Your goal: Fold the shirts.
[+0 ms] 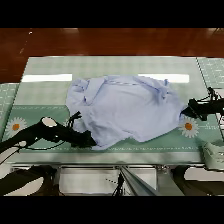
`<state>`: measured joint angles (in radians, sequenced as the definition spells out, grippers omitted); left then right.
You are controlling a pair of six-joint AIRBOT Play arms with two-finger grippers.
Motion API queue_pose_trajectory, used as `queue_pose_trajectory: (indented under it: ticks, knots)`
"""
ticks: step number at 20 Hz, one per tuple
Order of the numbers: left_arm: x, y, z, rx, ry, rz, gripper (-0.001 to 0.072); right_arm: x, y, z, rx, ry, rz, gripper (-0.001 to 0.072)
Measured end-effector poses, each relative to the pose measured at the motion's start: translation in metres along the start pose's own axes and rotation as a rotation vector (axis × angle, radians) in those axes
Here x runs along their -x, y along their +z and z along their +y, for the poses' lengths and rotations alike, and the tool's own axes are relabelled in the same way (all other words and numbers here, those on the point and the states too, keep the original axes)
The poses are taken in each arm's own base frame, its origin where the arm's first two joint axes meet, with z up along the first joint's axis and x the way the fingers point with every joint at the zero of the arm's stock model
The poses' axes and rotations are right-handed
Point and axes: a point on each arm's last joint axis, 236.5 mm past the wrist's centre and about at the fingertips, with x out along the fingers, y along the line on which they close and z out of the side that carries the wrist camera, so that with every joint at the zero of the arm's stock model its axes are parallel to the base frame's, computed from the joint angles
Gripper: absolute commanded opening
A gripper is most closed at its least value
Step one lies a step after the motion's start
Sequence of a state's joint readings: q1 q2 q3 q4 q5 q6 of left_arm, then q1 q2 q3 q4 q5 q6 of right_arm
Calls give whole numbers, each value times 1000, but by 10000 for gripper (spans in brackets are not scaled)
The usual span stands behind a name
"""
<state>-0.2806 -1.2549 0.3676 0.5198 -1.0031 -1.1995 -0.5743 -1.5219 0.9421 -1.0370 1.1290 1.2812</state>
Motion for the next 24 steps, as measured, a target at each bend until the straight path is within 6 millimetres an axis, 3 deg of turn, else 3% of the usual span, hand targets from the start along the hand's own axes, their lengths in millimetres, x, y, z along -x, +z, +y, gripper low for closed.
queue_pose_trajectory:
  ticks: [1,3,5,7,10,13,16,19,21,24]
  knots:
    - [3,4,-2,-26,5,-10,25,5,8,8,27,13,-28,39]
    - [17,29,-20,-113,9,-99,25,36,30,50,92,115,-124,39]
    - [51,53,-72,-237,-63,-200,25,85,43,105,192,244,-216,39]
    - [113,81,-140,-441,-118,-388,25,156,59,166,321,358,-400,38]
    - [244,81,-248,-838,-106,-720,24,277,50,246,515,472,-700,38]
    - [375,37,-327,-1087,10,-1062,24,398,1,309,687,522,-1022,38]
    - [456,-35,-379,-1235,65,-1294,24,494,-80,352,825,550,-1295,38]
    - [509,-108,-407,-1316,99,-1486,24,561,-157,371,928,486,-1538,38]
    - [536,-148,-410,-1319,131,-1601,24,593,-197,371,938,408,-1671,38]
    - [557,-187,-397,-1253,177,-1700,23,613,-233,359,895,300,-1763,38]
